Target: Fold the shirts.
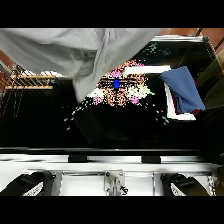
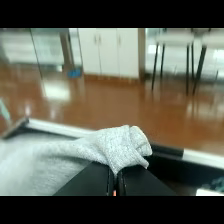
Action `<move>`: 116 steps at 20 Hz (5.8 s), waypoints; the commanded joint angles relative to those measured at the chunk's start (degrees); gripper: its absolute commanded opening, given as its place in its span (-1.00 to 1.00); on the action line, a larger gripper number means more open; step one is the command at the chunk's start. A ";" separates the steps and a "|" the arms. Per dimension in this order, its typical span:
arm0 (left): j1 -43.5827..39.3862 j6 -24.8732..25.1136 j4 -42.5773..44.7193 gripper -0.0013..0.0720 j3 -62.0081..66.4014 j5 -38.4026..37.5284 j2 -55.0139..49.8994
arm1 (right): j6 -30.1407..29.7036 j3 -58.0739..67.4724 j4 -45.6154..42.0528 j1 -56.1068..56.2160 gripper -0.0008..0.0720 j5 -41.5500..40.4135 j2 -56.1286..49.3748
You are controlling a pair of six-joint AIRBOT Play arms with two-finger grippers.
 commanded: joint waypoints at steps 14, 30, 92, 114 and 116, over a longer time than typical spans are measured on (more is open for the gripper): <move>0.22 -0.13 10.36 -0.89 -1.03 13.44 -12.39 | 5.53 1.42 -7.93 0.04 -0.79 -35.17 -5.97; 0.11 -3.48 -8.70 0.55 -0.98 -19.06 -47.65 | 9.14 1.44 -8.24 0.04 -0.79 -35.30 -32.57; 34.47 11.43 -36.98 -0.88 -8.85 17.51 -1.27 | 16.48 -3.04 -9.33 0.04 -0.79 -42.77 -3.78; 16.31 10.97 -36.00 1.00 -8.94 -1.92 -49.22 | 21.35 -16.41 -12.63 -0.13 0.91 -3.72 -34.05; 17.66 10.62 -28.33 1.00 -8.44 -13.79 -48.59 | 16.13 -15.65 -15.50 -1.27 0.91 -12.37 -32.52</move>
